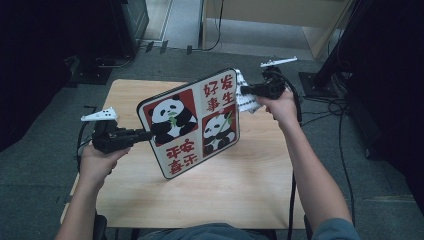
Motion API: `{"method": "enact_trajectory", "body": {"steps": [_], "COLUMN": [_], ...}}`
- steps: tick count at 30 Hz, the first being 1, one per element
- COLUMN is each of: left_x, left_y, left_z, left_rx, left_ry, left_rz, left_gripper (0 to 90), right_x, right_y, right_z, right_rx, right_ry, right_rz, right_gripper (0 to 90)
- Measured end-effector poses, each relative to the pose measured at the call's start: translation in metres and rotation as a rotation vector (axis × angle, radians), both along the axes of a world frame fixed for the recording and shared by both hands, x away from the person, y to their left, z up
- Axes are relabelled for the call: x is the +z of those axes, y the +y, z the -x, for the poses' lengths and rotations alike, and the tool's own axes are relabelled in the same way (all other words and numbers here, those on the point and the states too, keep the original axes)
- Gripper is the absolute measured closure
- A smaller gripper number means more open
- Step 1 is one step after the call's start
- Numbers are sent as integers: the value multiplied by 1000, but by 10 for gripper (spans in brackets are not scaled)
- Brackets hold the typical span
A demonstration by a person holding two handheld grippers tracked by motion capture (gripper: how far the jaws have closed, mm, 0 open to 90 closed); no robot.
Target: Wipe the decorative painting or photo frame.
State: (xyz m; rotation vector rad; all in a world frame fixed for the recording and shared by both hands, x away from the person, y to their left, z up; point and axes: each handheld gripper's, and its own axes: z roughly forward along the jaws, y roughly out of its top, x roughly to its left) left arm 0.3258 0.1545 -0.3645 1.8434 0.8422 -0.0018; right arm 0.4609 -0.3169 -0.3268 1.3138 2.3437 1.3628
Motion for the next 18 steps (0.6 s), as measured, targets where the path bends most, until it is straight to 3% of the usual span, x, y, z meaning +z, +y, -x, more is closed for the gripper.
{"method": "enact_trajectory", "body": {"steps": [6,12,18], "left_x": [0,0,0], "left_y": [1,0,-1], "left_z": [-1,0,1], "left_rx": [-1,5,8], "left_ry": [-1,-4,-3], "left_rz": [-2,-7,-11], "left_gripper": [776,776,775], "right_x": [-12,-16,-24], "right_y": [-4,-4,-6], "right_z": [2,6,9], "right_rx": [7,12,5], "right_ry": [14,-1,9], "right_rz": [-19,11,-17], "right_gripper": [774,774,774]}}
